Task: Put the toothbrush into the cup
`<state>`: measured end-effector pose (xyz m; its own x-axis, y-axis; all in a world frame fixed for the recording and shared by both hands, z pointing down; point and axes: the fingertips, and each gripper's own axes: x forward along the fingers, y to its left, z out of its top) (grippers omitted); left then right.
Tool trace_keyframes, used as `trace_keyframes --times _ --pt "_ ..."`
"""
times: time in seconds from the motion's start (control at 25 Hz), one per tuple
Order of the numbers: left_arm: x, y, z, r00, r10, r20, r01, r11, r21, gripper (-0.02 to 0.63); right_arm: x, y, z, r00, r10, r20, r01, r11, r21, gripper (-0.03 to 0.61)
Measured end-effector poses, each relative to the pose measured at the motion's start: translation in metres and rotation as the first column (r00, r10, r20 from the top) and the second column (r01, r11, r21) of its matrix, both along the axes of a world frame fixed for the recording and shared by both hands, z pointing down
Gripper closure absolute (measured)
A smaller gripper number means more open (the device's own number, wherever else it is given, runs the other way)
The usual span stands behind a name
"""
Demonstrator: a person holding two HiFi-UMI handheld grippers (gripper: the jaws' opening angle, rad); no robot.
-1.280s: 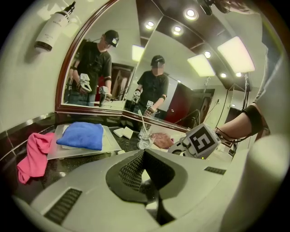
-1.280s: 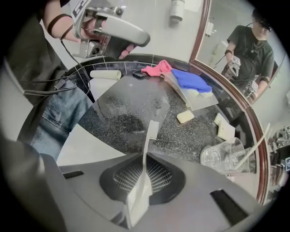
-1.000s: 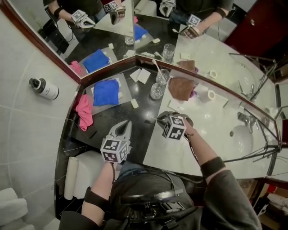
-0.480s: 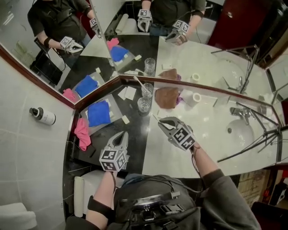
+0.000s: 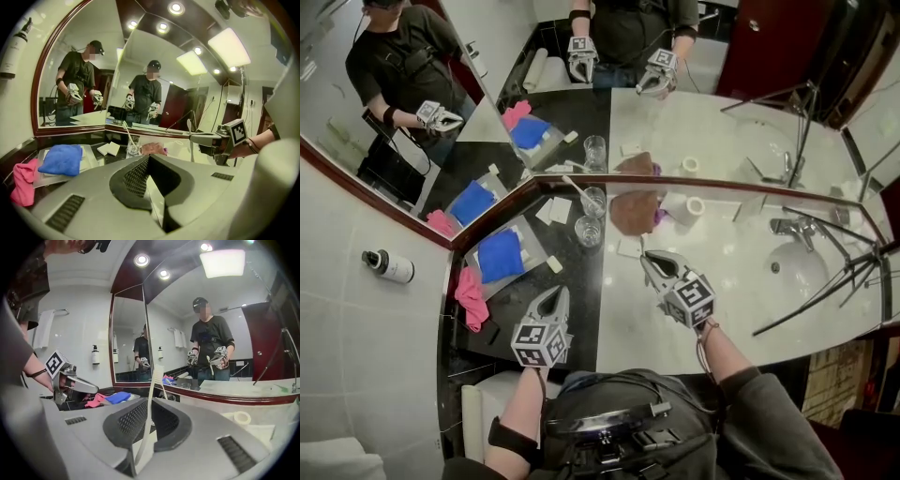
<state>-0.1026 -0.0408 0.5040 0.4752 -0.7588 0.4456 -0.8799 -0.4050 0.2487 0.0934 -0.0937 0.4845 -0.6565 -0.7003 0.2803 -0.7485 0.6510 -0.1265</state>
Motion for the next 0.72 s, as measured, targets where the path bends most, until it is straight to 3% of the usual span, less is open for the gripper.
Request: trace_keyframes --times 0.4,0.72 --pt "0.003 -0.003 0.000 1.000 0.001 0.005 -0.001 1.000 0.000 0.612 0.004 -0.011 -0.002 0.997 0.064 0.048 -0.065 0.998 0.004 0.532" --pt "0.000 -0.038 0.000 0.999 -0.007 0.033 0.006 1.000 0.018 0.612 -0.038 -0.067 -0.016 0.997 0.008 0.077 -0.011 0.999 0.042 0.532"
